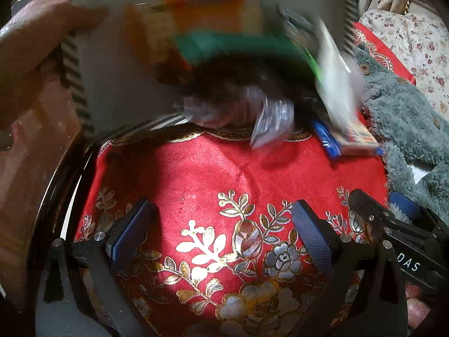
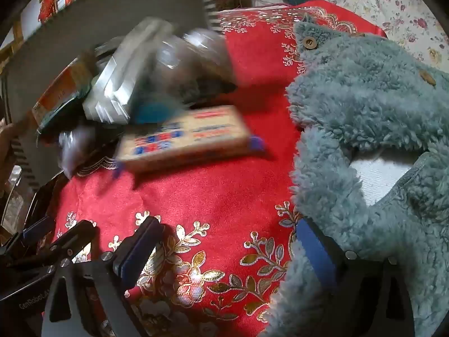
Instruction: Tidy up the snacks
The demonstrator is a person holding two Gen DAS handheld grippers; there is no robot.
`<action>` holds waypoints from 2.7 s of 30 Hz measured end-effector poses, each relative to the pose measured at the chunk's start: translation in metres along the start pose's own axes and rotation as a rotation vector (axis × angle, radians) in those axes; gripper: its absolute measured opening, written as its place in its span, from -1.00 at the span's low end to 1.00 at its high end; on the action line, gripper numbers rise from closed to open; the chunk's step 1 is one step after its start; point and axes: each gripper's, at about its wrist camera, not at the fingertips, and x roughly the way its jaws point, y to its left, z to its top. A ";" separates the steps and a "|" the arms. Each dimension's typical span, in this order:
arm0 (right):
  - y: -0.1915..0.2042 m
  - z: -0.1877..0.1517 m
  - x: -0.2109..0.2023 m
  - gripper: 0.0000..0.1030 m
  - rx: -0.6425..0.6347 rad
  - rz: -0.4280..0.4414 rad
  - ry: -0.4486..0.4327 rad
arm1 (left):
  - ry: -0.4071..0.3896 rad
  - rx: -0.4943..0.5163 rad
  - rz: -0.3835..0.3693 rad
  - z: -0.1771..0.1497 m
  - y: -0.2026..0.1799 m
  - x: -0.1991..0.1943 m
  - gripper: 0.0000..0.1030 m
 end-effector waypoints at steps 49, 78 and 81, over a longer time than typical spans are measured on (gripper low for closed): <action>0.004 0.002 0.004 0.91 0.004 0.001 0.002 | 0.000 -0.002 -0.002 -0.001 0.000 0.001 0.94; 0.005 0.002 0.005 0.94 0.001 0.002 0.003 | 0.092 0.107 -0.076 0.010 0.016 -0.012 0.95; 0.005 0.002 0.004 0.94 -0.001 0.007 0.006 | 0.089 0.080 -0.091 0.014 0.024 -0.018 0.95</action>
